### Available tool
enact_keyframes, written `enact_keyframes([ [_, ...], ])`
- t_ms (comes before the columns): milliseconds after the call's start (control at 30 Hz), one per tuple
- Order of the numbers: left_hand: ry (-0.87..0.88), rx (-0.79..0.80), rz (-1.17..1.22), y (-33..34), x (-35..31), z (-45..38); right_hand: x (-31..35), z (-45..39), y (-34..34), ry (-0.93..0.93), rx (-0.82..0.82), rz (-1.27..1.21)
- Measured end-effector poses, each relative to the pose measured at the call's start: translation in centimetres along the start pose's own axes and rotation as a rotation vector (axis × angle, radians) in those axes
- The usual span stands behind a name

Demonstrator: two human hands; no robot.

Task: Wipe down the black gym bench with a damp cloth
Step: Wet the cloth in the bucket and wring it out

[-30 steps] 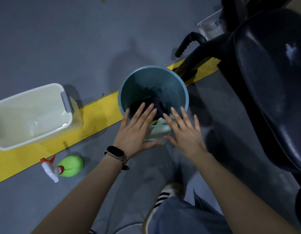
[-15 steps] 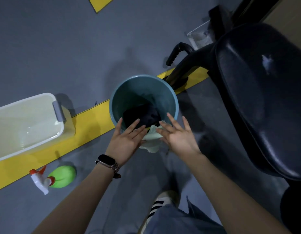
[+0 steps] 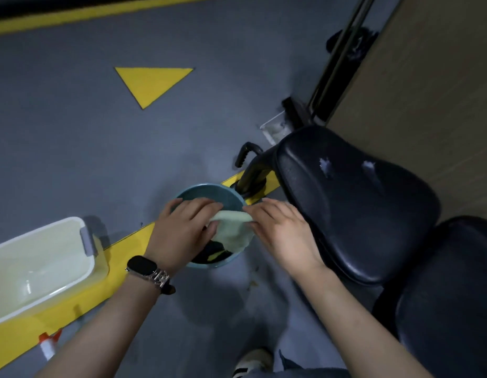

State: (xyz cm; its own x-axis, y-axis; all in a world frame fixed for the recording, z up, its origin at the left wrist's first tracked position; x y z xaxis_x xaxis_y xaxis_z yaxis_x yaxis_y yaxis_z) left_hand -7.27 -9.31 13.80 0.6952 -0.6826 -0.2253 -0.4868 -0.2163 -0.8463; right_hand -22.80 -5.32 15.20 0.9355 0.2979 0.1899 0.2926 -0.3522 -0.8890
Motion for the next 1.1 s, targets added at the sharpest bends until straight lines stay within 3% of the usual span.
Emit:
enact_keyframes([
  [133, 0.023, -0.126, 0.019, -5.2, -2.6, -3.9, 0.0, -1.1, -6.3, 0.061, -0.044, 0.030],
  [600, 0.269, -0.223, 0.289, -18.1, -18.0, -10.9, -0.3, 4.2, -28.6, 0.235, -0.171, 0.041],
  [1100, 0.597, -0.114, 0.463, -19.0, -40.1, -8.2, -1.7, 23.9, -42.9, 0.564, -0.292, 0.205],
])
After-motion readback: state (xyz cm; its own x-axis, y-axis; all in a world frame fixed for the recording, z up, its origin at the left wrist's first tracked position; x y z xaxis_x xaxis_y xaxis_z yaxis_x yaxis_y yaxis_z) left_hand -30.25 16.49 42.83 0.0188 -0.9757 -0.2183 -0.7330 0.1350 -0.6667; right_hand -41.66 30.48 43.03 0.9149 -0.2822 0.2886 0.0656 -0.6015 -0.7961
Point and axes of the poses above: each hand's wrist, its own z-axis away from the middle knuckle, its own y-axis out of the palm, x = y × z, the point moved 7 cm from there along -z, towards the middle knuckle
